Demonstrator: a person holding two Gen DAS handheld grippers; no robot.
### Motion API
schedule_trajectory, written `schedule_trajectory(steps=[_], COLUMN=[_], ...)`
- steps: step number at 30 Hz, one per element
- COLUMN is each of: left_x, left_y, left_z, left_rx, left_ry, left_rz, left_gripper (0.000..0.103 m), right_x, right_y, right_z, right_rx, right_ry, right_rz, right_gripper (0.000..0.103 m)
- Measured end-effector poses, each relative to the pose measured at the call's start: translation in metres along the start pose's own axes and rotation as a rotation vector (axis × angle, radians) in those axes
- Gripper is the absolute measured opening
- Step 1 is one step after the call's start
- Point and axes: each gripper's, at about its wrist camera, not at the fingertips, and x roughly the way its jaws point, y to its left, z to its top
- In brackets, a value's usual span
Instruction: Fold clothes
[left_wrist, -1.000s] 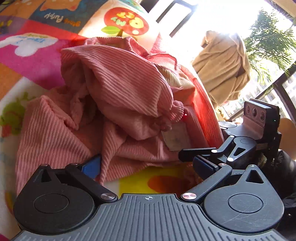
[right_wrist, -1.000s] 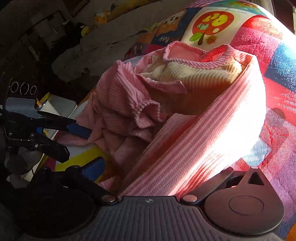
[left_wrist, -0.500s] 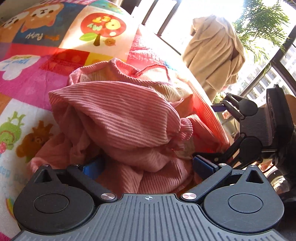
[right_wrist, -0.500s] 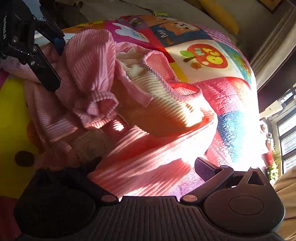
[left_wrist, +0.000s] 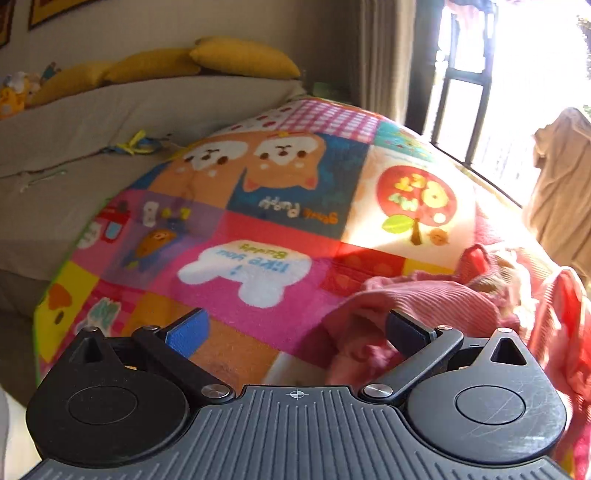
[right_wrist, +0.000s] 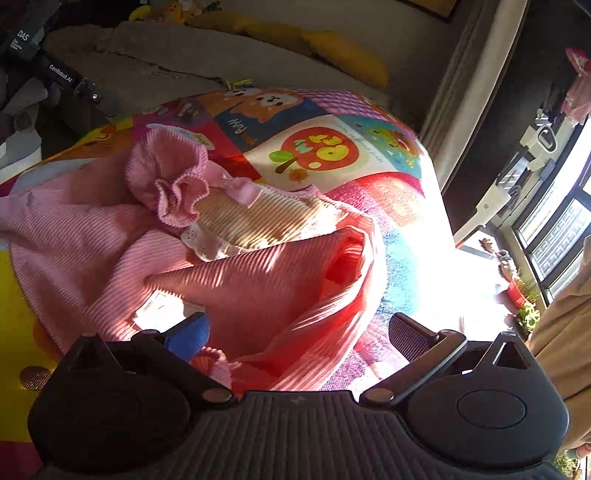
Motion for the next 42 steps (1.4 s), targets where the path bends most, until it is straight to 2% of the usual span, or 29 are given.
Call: schedule_trajectory(steps=[1, 2, 4, 7, 10, 11, 13, 15, 16, 17, 18, 20, 21, 22, 23, 24, 26, 27, 28, 30, 32, 33, 36, 37, 41, 42], left_x=[0.001, 0.003, 0.013, 0.043, 0.074, 0.076, 0.074, 0.059, 0.047, 0.036, 0.024, -0.003, -0.013, -0.019, -0.024, -0.025, -0.014, -0.001, 0.015, 0.047, 0.092, 0.111, 0.144, 0.142, 0.111, 0.102], left_y=[-0.017, -0.038, -0.077, -0.122, -0.129, -0.115, -0.070, -0.016, 0.009, 0.033, 0.049, 0.070, 0.071, 0.068, 0.063, 0.051, 0.014, -0.009, -0.032, -0.069, -0.091, -0.091, -0.071, -0.059, 0.008, 0.029], left_z=[-0.003, -0.008, -0.017, -0.028, -0.020, -0.008, 0.020, 0.034, 0.038, 0.041, 0.037, 0.024, 0.018, 0.014, 0.011, 0.010, 0.013, 0.014, 0.015, 0.014, 0.009, 0.009, 0.011, 0.013, 0.014, 0.012], left_rx=[0.046, 0.109, 0.241, 0.403, 0.455, 0.400, 0.218, 0.064, -0.001, -0.060, -0.088, -0.124, -0.143, -0.159, -0.168, -0.146, -0.023, 0.059, 0.137, 0.266, 0.369, 0.381, 0.322, 0.291, 0.170, 0.124], left_ry=[0.033, 0.057, 0.073, 0.059, -0.061, -0.113, -0.204, -0.250, -0.264, -0.275, -0.267, -0.242, -0.229, -0.218, -0.205, -0.186, -0.131, -0.102, -0.081, -0.048, 0.001, 0.029, 0.045, -0.003, -0.172, -0.152], left_rz=[-0.086, -0.135, -0.151, -0.012, 0.282, 0.354, 0.519, 0.680, 0.752, 0.815, 0.835, 0.830, 0.785, 0.698, 0.599, 0.455, 0.249, 0.188, 0.161, 0.182, 0.263, 0.290, 0.353, 0.422, 0.811, 0.834], left_gripper=[0.103, 0.103, 0.103, 0.103, 0.103, 0.103, 0.103, 0.103, 0.103, 0.103, 0.103, 0.103, 0.103, 0.103, 0.103, 0.103, 0.103, 0.103, 0.103, 0.103, 0.103, 0.103, 0.103, 0.103, 0.103, 0.103], right_x=[0.005, 0.010, 0.019, 0.017, 0.012, 0.010, 0.008, 0.001, -0.004, -0.013, -0.025, -0.037, -0.039, -0.035, -0.029, -0.023, -0.008, -0.003, 0.001, 0.011, 0.020, 0.021, 0.030, 0.032, 0.044, 0.044], right_y=[0.009, 0.018, 0.035, 0.026, 0.006, 0.001, -0.009, -0.030, -0.039, -0.048, -0.055, -0.064, -0.066, -0.066, -0.059, -0.052, -0.037, -0.030, -0.023, -0.010, 0.003, 0.006, 0.003, -0.001, -0.021, -0.026], right_z=[-0.005, -0.009, -0.019, -0.018, -0.016, -0.020, -0.026, -0.033, -0.034, -0.032, -0.030, -0.024, -0.020, -0.015, -0.009, -0.003, 0.010, 0.014, 0.016, 0.022, 0.028, 0.026, 0.016, 0.012, -0.005, -0.005], right_rx=[-0.021, -0.043, -0.086, -0.092, -0.091, -0.111, -0.148, -0.159, -0.133, -0.073, 0.012, 0.159, 0.225, 0.261, 0.263, 0.262, 0.233, 0.205, 0.178, 0.124, 0.070, 0.056, 0.029, 0.038, 0.111, 0.128], right_ry=[0.025, 0.049, 0.098, 0.103, 0.117, 0.121, 0.122, 0.091, 0.068, 0.042, 0.011, -0.025, -0.036, -0.049, -0.063, -0.079, -0.105, -0.108, -0.110, -0.114, -0.118, -0.110, -0.074, -0.057, 0.009, 0.001], right_rz=[-0.003, -0.011, -0.027, -0.136, -0.291, -0.371, -0.540, -0.835, -0.915, -0.930, -0.877, -0.667, -0.549, -0.462, -0.420, -0.382, -0.336, -0.328, -0.319, -0.301, -0.283, -0.278, -0.290, -0.303, -0.361, -0.367], right_gripper=[0.103, 0.103, 0.103, 0.103, 0.103, 0.103, 0.103, 0.103, 0.103, 0.103, 0.103, 0.103, 0.103, 0.103, 0.103, 0.103, 0.103, 0.103, 0.103, 0.103, 0.103, 0.103, 0.103, 0.103, 0.103, 0.103])
